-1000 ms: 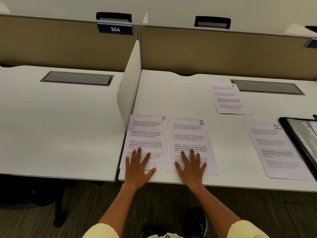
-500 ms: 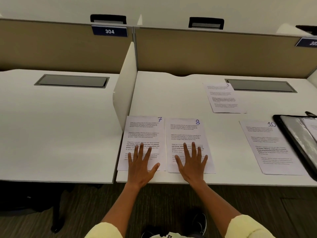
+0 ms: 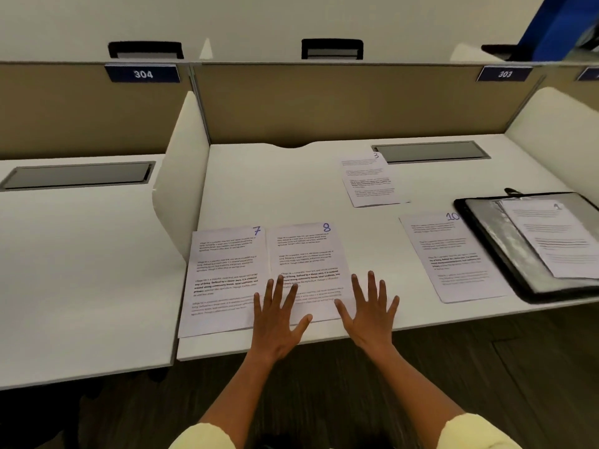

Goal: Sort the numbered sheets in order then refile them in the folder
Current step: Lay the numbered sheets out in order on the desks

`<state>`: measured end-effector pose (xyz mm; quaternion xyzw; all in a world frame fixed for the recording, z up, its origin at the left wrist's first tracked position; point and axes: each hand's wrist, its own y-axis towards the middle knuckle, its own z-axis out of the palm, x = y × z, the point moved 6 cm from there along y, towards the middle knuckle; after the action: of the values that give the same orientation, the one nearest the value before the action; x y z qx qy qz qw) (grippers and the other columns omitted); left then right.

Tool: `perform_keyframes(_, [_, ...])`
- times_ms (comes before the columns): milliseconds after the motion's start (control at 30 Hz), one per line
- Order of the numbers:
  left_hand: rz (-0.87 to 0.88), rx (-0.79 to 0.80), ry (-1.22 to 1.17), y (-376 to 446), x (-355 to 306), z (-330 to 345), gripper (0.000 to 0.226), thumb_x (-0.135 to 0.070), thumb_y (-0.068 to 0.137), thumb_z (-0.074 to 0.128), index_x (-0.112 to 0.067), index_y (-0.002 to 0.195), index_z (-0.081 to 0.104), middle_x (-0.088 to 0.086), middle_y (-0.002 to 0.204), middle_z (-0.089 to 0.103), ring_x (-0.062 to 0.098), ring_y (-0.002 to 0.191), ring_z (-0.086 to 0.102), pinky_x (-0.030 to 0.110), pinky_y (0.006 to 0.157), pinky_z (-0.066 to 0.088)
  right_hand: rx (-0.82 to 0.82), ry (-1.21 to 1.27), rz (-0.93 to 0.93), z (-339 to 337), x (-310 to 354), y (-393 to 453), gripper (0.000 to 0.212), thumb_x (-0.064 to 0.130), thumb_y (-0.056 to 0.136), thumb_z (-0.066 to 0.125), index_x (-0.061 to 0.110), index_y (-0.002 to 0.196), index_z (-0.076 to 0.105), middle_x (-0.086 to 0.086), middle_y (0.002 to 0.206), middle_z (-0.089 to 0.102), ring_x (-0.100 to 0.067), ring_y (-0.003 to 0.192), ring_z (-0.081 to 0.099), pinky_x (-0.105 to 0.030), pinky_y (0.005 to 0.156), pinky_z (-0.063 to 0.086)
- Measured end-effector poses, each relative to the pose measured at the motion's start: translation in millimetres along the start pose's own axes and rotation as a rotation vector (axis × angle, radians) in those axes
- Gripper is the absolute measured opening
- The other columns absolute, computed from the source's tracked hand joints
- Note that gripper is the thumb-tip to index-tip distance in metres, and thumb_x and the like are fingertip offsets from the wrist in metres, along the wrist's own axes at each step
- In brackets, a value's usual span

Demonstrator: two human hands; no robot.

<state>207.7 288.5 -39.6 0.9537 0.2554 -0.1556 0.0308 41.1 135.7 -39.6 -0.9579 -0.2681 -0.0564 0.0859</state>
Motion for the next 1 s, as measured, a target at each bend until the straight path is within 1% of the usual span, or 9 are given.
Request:
perform_keyframes(133, [0.029,0.029,-0.001,10,-46,14,0.083,-0.077,0.089,0.018,-0.034,0.154,-0.009,-0.002,0.160,-0.027,0.019,0.146,-0.027,0.049,0.117,-0.014,-0.015,0.005,0.026,-16,-49,1,0.087,0.084,0.079,-0.006,0.040,0.152,-0.022,0.000,0.160,-0.034,-0.030,0.150,-0.022,-0.063,0.117,-0.010])
perform_keyframes(333, [0.047,0.063,0.006,27,-140,32,0.080,-0.075,0.091,0.020,-0.036,0.154,-0.010,-0.003,0.158,-0.030,0.016,0.143,-0.033,0.048,0.117,-0.017,-0.037,0.018,0.085,-42,-153,0,0.085,0.082,0.081,-0.005,0.040,0.154,-0.017,-0.001,0.162,-0.029,-0.030,0.152,-0.017,-0.064,0.118,-0.006])
perform_keyframes(467, [0.060,0.090,0.009,39,-203,49,0.080,-0.074,0.090,0.018,-0.036,0.153,-0.012,-0.004,0.157,-0.033,0.016,0.142,-0.035,0.050,0.117,-0.017,-0.046,0.005,0.111,-59,-218,1,0.084,0.081,0.082,-0.005,0.039,0.154,-0.017,-0.001,0.162,-0.027,-0.031,0.152,-0.014,-0.065,0.117,-0.006])
perform_keyframes(600, [0.062,0.120,0.008,50,-266,71,0.083,-0.079,0.085,0.009,-0.037,0.153,-0.015,-0.005,0.156,-0.035,0.016,0.141,-0.037,0.051,0.117,-0.016,-0.053,0.001,0.122,-71,-279,2,0.085,0.081,0.082,-0.005,0.038,0.153,-0.019,-0.002,0.162,-0.029,-0.031,0.152,-0.017,-0.065,0.117,-0.006])
perform_keyframes(667, [0.069,0.131,0.015,55,-292,79,0.084,-0.080,0.084,0.008,-0.038,0.152,-0.015,-0.005,0.156,-0.036,0.016,0.141,-0.037,0.050,0.116,-0.019,-0.057,0.001,0.141,-74,-304,2,0.085,0.081,0.082,-0.003,0.038,0.154,-0.017,-0.002,0.163,-0.026,-0.031,0.152,-0.015,-0.065,0.117,-0.004])
perform_keyframes(800, [0.106,0.150,0.013,69,-338,89,0.082,-0.078,0.087,0.016,-0.038,0.153,-0.014,-0.006,0.157,-0.033,0.016,0.142,-0.036,0.049,0.115,-0.020,-0.078,0.025,0.177,-85,-346,4,0.082,0.079,0.088,0.007,0.038,0.156,-0.010,-0.003,0.165,-0.019,-0.033,0.153,-0.009,-0.066,0.117,-0.001])
perform_keyframes(900, [0.164,0.146,0.016,81,-369,95,0.081,-0.077,0.088,0.017,-0.038,0.153,-0.012,-0.006,0.158,-0.031,0.016,0.143,-0.033,0.049,0.116,-0.018,-0.083,0.053,0.209,-92,-371,7,0.079,0.076,0.092,0.017,0.039,0.156,-0.010,-0.003,0.164,-0.021,-0.033,0.152,-0.010,-0.065,0.117,-0.003])
perform_keyframes(1000, [0.213,0.134,0.003,98,-395,103,0.080,-0.076,0.090,0.019,-0.038,0.153,-0.011,-0.006,0.158,-0.030,0.015,0.143,-0.033,0.047,0.116,-0.020,-0.096,0.069,0.238,-96,-393,11,0.079,0.076,0.091,0.016,0.040,0.155,-0.013,-0.002,0.164,-0.023,-0.032,0.152,-0.012,-0.065,0.116,-0.004])
